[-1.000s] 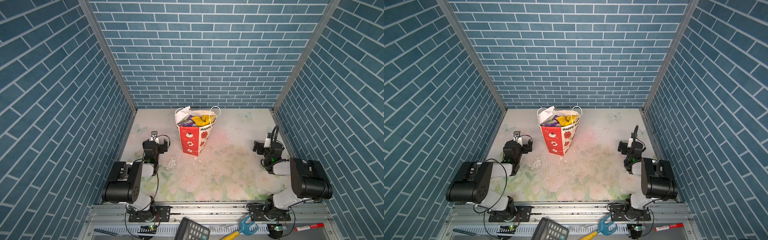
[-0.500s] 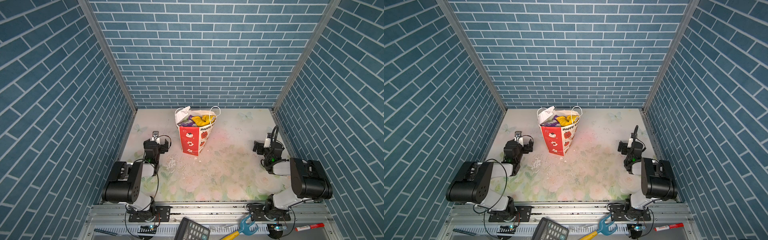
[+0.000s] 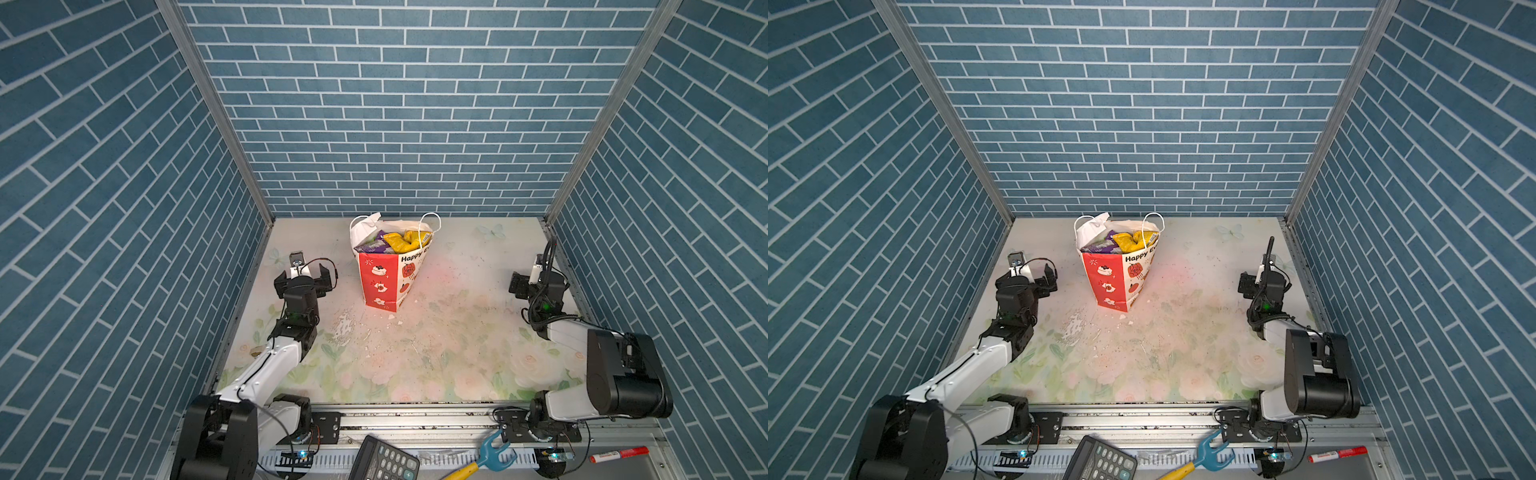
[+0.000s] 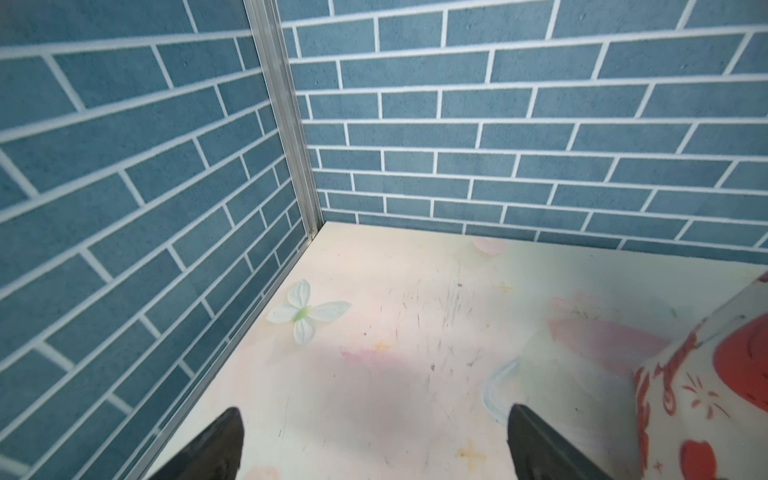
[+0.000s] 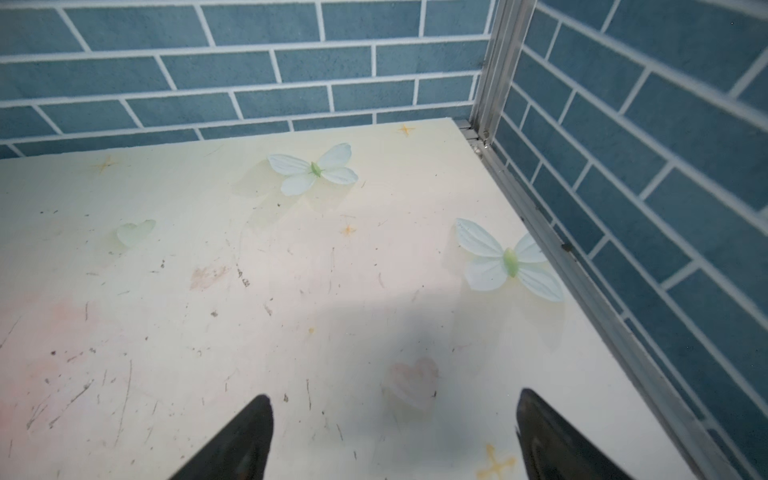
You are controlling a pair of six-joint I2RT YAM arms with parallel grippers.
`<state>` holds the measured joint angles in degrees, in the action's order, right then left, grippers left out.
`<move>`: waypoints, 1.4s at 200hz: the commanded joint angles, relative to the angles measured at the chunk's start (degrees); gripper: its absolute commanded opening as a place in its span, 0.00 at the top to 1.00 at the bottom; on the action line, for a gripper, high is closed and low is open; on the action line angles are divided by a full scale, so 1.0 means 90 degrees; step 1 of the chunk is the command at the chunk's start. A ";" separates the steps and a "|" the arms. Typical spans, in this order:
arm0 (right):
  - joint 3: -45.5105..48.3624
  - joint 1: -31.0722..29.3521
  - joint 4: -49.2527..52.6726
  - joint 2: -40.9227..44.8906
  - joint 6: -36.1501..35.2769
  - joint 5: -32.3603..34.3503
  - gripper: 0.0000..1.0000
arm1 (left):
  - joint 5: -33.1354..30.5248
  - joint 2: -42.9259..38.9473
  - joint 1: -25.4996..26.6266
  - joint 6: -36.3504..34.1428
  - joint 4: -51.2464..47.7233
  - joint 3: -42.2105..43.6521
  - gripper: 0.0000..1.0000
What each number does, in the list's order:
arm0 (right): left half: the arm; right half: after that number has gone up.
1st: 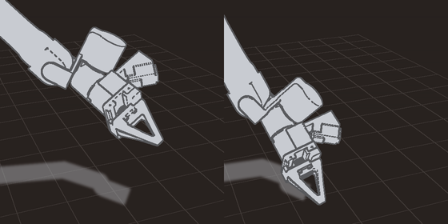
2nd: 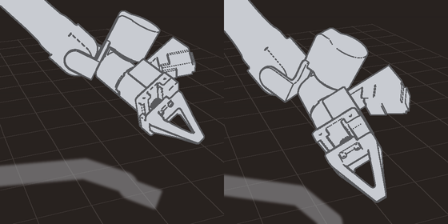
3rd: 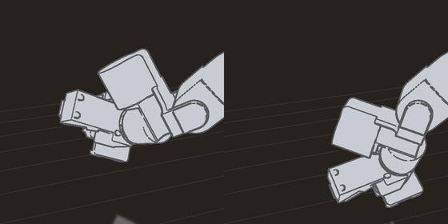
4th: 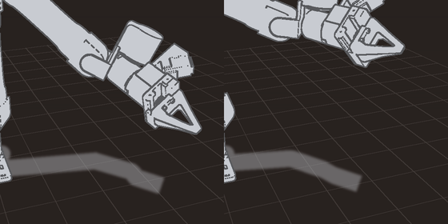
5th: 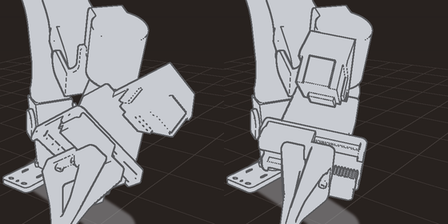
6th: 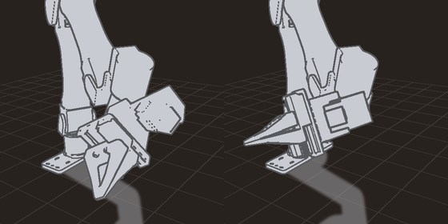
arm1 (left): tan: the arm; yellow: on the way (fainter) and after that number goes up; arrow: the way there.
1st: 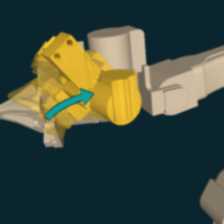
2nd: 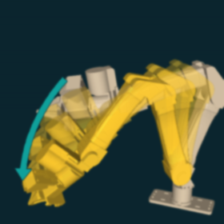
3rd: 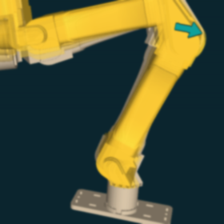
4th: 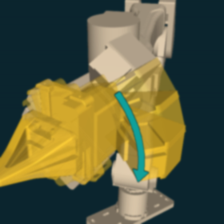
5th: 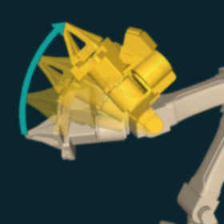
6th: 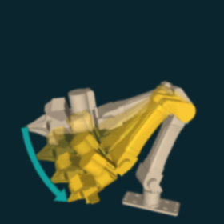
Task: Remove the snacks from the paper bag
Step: 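Move the left gripper toward the bag while the right gripper reaches its handle, then grasp the bag rim with the right gripper and pull it upright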
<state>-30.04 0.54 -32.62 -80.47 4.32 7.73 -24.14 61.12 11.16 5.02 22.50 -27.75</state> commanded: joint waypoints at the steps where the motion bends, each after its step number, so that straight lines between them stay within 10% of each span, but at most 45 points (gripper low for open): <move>1: -0.0367 -0.0052 0.1061 0.0778 0.0393 0.0307 0.08 | -0.0900 -0.0370 0.0416 0.0526 -0.1974 -0.0531 0.01; 69: -0.2207 -0.0347 0.4380 0.1168 0.2700 -0.1280 0.12 | 0.0369 -0.0786 0.0591 0.1774 -0.4549 -0.1862 0.00; 118: -0.3243 -0.2023 0.5619 0.0863 0.2722 -0.0487 0.15 | 0.1613 -0.0725 0.0689 0.1862 -0.5104 -0.2580 0.01; 280: -0.5459 -0.3777 0.4961 -0.1020 0.3931 -0.1872 0.42 | 0.2295 -0.1547 0.0826 0.2101 -0.4611 -0.1932 0.00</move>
<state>-76.86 -32.73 14.06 -89.17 36.75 -7.07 -4.67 47.57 18.31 23.46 -20.67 -46.33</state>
